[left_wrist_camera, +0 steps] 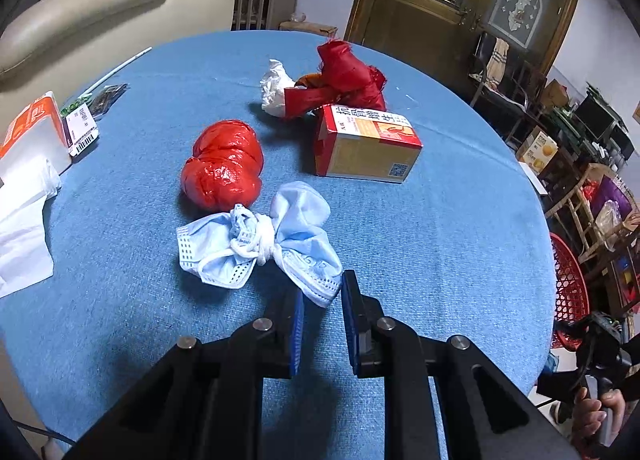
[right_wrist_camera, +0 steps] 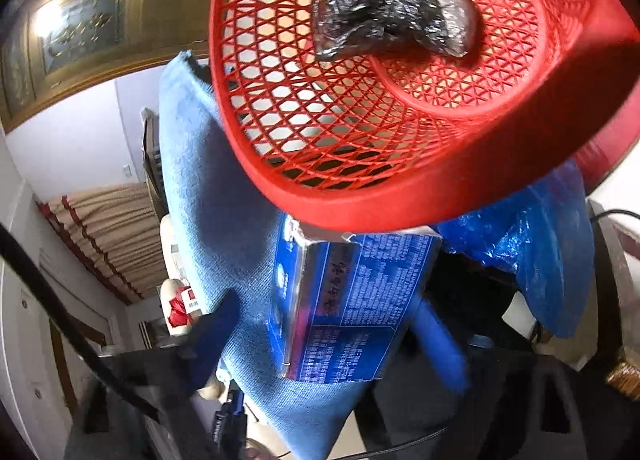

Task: Collect trash
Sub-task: 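Carry the box and mask to the wastebasket and release both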

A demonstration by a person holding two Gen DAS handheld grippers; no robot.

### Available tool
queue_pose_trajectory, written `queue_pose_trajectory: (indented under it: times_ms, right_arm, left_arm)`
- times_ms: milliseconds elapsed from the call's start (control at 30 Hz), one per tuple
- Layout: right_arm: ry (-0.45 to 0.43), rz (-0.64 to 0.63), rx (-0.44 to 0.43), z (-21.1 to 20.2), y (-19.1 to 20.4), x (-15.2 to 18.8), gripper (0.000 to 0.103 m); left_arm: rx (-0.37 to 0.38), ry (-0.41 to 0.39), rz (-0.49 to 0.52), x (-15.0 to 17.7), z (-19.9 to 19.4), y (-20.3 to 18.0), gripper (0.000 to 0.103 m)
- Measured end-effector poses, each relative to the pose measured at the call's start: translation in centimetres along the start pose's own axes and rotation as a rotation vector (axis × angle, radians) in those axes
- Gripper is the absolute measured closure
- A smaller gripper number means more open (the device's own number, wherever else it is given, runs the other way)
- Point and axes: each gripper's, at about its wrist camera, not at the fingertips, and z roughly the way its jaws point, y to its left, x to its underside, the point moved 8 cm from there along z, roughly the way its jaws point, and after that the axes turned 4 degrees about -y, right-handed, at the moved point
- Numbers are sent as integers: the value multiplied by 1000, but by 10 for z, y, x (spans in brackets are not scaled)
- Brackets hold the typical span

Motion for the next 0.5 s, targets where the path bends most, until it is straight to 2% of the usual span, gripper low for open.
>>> queue_pose_trajectory:
  times_ms: [233,367,500]
  right_arm:
    - [11,-71,3,-3,12,9,40]
    - [46,-165,-7,-11,38,24,40]
    - [36,-271,-42,-24,72,28,40]
  left_arm:
    - [15,-22,-1,-1,-15,-2,84]
    - [20,-55,8,-8,-34,-2,84]
    - [27,-88,23,-17,-51,-9,84]
